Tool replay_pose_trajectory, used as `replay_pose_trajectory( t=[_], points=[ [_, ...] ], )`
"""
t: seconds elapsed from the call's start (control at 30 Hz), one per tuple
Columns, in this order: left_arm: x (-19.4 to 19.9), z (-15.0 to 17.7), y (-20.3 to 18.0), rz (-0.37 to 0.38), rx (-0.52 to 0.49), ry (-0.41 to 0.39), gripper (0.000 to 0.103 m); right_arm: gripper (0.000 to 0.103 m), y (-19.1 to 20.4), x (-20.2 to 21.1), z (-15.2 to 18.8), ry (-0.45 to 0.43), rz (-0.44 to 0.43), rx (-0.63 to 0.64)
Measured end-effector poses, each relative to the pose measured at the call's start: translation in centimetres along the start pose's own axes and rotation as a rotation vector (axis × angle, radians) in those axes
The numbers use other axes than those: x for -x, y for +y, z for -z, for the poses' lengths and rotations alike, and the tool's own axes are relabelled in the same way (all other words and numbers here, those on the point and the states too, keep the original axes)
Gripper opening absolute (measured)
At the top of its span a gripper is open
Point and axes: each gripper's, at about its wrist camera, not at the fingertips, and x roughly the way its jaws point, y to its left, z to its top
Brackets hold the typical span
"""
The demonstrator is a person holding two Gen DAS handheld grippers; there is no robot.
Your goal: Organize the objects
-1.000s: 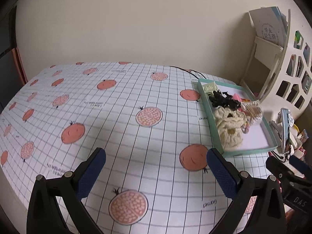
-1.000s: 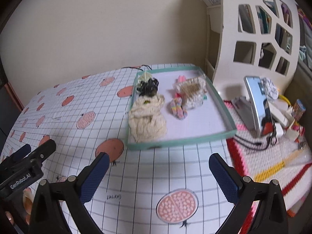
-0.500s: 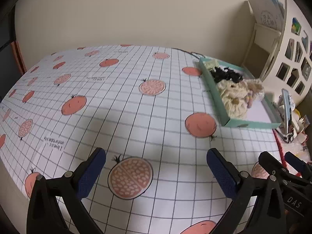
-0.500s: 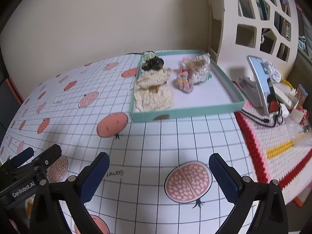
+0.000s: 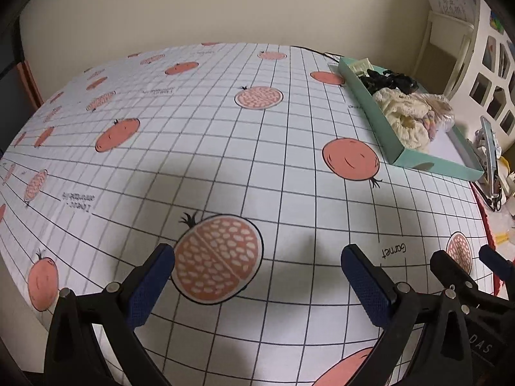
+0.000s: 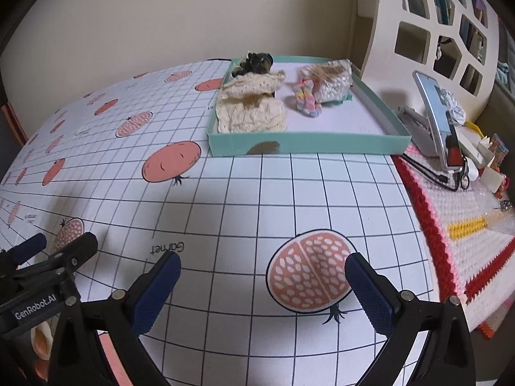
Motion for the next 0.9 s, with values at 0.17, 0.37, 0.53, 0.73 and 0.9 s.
replay_pose_trajectory(
  t=[0.17, 0.37, 0.53, 0.73, 0.9],
  points=[
    [-0.8, 0.5, 0.2, -0.003, 0.003, 0.015, 0.103, 0.103, -0.2, -0.7, 0.4, 0.023, 0.015, -0.001],
    [-1.2, 0.9, 0.2, -0.026, -0.008, 0.011, 0.103, 0.103, -0.4, -1.4, 0.8, 0.04, 0.028, -0.006],
    [-1.2, 1.0, 0.2, -0.037, -0.018, 0.003, 0.103, 0.103, -0.5, -1.4, 0.8, 0.041, 0.033, -0.009],
    [-1.3, 1.1, 0.5, -0.049, -0.004, -0.008, 0.103, 0.103, -0.9, -1.4, 0.8, 0.039, 0.038, -0.021],
    [-1.3, 1.2, 0.5, -0.049, -0.004, -0.014, 0.103, 0.103, -0.9, -1.4, 0.8, 0.036, 0.04, -0.021]
  ],
)
